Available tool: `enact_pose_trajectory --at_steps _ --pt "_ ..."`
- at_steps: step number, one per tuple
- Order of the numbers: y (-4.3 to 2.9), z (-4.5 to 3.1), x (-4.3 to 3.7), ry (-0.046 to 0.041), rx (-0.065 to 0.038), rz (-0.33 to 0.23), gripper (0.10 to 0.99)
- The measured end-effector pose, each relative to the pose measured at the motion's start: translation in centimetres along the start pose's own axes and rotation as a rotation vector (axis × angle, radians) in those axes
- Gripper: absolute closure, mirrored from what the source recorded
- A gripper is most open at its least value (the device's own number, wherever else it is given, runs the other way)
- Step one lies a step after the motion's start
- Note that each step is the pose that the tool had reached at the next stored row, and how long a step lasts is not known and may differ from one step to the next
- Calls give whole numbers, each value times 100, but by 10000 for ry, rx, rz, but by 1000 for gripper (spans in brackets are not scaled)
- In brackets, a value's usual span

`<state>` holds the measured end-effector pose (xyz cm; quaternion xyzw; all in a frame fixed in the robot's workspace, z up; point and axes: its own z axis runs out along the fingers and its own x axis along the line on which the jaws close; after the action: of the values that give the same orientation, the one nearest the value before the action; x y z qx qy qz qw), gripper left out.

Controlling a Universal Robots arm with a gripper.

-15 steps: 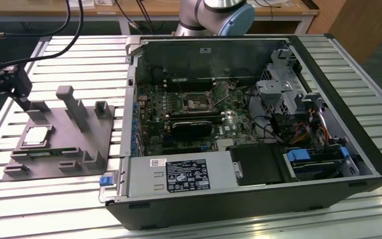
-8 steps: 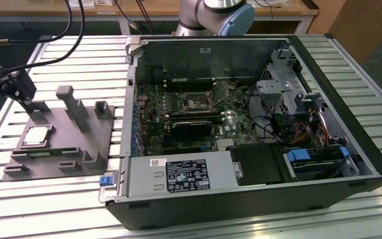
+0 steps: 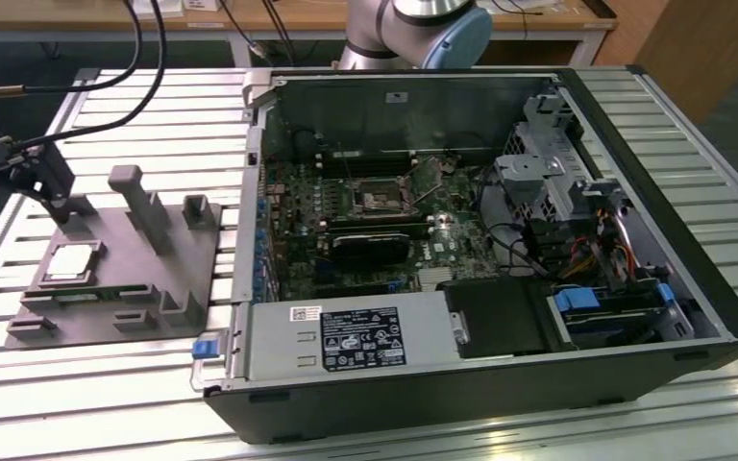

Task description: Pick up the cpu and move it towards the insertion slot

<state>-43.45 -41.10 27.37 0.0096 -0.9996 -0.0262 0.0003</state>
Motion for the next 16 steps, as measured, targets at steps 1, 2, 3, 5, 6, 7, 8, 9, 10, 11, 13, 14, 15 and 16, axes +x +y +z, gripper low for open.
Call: enact_pose_trajectory --at_steps 1,2,3,5,6,7,8,9,10,11,13,14,15,16 --pt "0 7 0 0 0 0 290" --pt "-1 14 0 1 0 0 290" --pt "-1 18 0 2 1 0 290" --pt "-1 24 0 2 1 0 290" --pt "-1 28 0 1 1 0 290" --pt "-2 31 0 1 1 0 290" --pt "-2 34 0 1 1 0 290" --pt "-2 37 0 1 0 0 290" --pt "-2 40 0 1 1 0 290" --pt "-2 43 0 1 1 0 290" --pt "-3 50 0 1 1 0 290" --pt "-3 54 0 1 0 0 290" --pt "-3 58 0 1 1 0 290" --pt "-3 62 0 1 1 0 290"
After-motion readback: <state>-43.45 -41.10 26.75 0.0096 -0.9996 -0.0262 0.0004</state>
